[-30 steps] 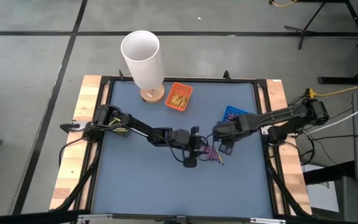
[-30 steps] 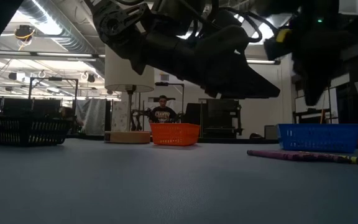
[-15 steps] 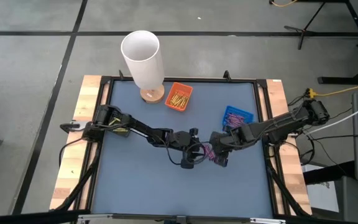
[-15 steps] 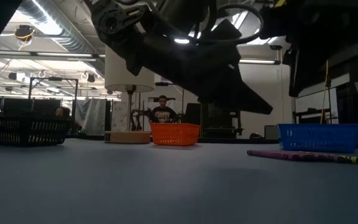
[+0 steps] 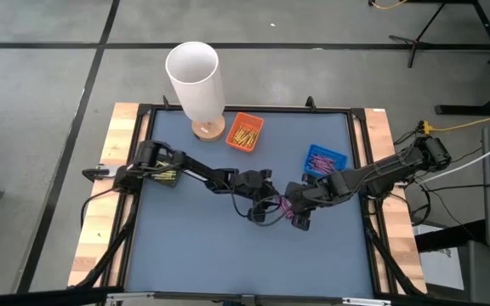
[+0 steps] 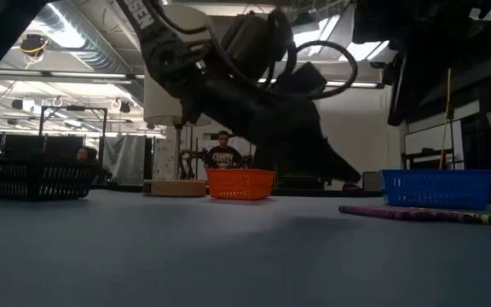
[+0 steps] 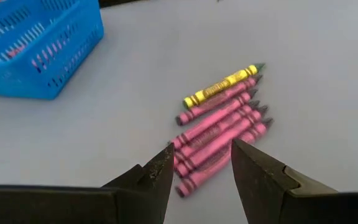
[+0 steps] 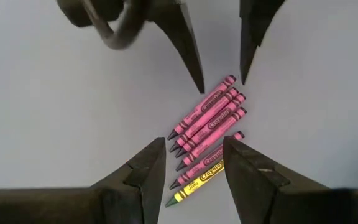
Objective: Sort crayons
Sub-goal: Put the violet crayon into the blue basket
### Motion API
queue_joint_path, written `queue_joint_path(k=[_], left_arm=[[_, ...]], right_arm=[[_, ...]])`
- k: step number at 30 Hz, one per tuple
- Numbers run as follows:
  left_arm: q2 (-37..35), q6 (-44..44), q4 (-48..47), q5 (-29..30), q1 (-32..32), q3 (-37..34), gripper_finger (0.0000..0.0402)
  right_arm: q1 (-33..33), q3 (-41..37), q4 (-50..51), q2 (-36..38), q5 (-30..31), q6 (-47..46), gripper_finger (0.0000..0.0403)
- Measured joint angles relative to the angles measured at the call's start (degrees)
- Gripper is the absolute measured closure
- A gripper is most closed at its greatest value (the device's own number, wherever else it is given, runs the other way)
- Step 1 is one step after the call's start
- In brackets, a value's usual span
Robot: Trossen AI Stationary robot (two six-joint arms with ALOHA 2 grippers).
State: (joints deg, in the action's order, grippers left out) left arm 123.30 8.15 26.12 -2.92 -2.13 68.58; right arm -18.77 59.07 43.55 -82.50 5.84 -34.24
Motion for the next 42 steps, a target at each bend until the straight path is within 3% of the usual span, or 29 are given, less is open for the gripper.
queue_joint_path(k=[19, 42], left_arm=[[6.68, -0.23, 2.43, -3.11, 1.49, 1.8, 0.0257], [7.14, -2.06, -0.42, -5.23, 0.21, 2.05, 0.0258]], right_arm=[[0.02, 0.0, -0.14, 0.0, 0.14, 0.03, 0.0244], [0.02, 0.0, 0.01, 0.0, 0.14, 0.04, 0.0244]])
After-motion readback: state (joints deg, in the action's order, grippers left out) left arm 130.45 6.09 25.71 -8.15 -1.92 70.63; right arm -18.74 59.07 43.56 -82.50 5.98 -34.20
